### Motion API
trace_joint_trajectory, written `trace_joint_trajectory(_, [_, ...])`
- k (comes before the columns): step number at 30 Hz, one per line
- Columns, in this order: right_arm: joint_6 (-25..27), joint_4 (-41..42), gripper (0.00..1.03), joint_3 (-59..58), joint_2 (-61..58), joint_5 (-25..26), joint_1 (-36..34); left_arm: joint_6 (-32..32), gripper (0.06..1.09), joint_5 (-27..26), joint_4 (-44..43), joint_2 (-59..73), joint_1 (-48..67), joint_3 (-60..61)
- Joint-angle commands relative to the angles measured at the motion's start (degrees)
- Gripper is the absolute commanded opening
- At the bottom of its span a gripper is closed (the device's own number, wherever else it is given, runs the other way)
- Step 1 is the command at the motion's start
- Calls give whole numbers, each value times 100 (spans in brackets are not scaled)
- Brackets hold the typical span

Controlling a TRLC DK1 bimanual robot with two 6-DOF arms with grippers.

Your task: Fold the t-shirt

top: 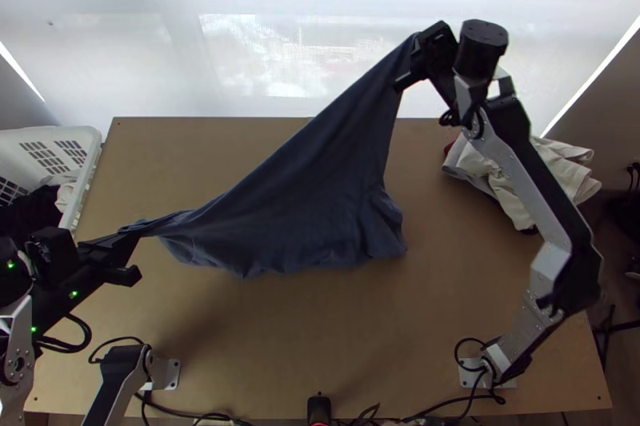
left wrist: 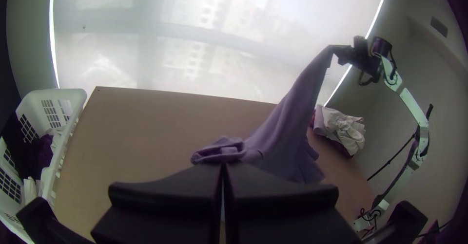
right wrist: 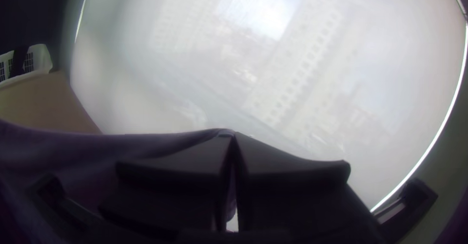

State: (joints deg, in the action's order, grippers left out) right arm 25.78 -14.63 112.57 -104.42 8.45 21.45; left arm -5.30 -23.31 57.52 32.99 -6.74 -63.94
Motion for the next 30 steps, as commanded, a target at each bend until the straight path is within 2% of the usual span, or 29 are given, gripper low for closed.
trace_joint_trajectory(1, [-205,-163,3,2480,-2478,-98,17,-85,9,204,-364,322,15,330])
trace_joint_trajectory(5, [-143,145,3,2410,-2935,-98,245,-393,9,380,-724,770,103,391])
trace_joint_trajectory(10, [-416,259,3,1759,-2864,-98,333,-621,9,740,-1076,1025,586,532])
trace_joint_trajectory(11, [-495,259,7,1627,-2821,-98,333,-656,9,784,-1146,1042,674,602])
trace_joint_trajectory(14, [-899,250,59,1372,-2741,-98,298,-797,9,1083,-1340,1139,1070,734])
trace_joint_trajectory(17, [-1119,110,98,1188,-2557,-98,289,-920,9,1303,-1515,1192,1404,752])
trace_joint_trajectory(24, [-1110,-233,99,-350,-1186,-440,781,-859,9,1540,-1744,1289,1448,804])
trace_joint_trajectory(28, [-943,-734,98,-1651,-237,-704,1186,-709,9,1707,-1937,1289,1369,927])
trace_joint_trajectory(30, [-697,-910,98,-2398,282,-757,1458,-709,9,1777,-2060,1289,1333,1033])
